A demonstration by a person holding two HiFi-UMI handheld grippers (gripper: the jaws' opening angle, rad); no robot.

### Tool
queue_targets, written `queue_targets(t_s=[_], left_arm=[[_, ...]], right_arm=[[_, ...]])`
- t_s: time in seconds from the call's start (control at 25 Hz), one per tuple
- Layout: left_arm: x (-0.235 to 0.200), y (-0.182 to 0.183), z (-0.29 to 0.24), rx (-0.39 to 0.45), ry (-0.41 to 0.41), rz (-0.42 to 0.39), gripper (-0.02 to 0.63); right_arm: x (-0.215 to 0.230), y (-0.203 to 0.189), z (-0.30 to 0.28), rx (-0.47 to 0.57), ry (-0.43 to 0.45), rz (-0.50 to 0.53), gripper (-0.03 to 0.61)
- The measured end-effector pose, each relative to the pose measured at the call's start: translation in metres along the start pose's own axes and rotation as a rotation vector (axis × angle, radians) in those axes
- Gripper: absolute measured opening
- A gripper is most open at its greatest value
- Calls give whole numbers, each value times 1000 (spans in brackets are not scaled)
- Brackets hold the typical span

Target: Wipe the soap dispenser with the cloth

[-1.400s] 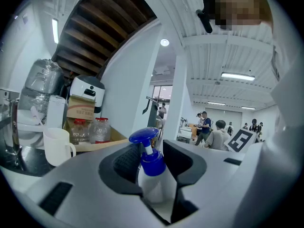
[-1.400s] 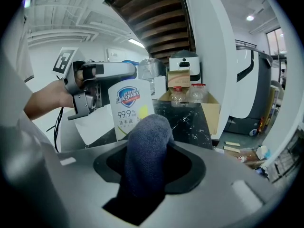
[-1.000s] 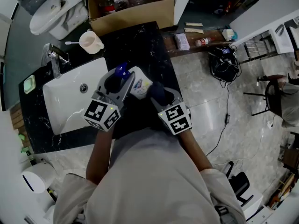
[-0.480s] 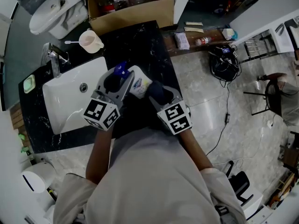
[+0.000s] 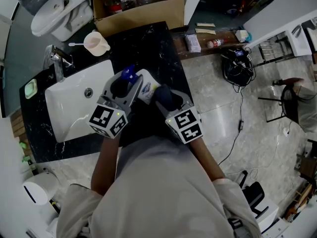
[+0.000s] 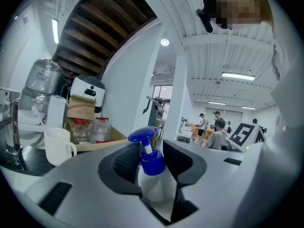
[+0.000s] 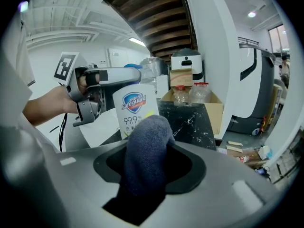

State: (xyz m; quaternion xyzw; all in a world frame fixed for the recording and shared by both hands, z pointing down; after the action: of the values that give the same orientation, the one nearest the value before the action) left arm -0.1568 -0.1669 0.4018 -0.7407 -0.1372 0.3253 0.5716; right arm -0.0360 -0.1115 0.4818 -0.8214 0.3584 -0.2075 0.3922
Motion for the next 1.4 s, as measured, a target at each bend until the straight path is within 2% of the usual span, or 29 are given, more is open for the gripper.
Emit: queue_targets(t_s=[0.92,1.4], left_arm=[[4,0,1,-8,-7,-1,138],[9,-1,0,-20,-31,-20,140]], right_arm=[[-11,65,16,153,29,84,179],[-8,85,25,199,22,116,179]])
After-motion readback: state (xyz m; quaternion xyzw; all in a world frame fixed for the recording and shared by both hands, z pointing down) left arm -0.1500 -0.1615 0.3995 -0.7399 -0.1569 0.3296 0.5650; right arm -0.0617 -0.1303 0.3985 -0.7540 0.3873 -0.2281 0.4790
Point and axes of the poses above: the fingertips, and each gripper's own axes: z backward along the fingers, x to its right, y out of its top, the point moved 4 cm from there along z, backward along the fingers, and after that the axes turned 6 degrees about z, right-handed, at the moved point
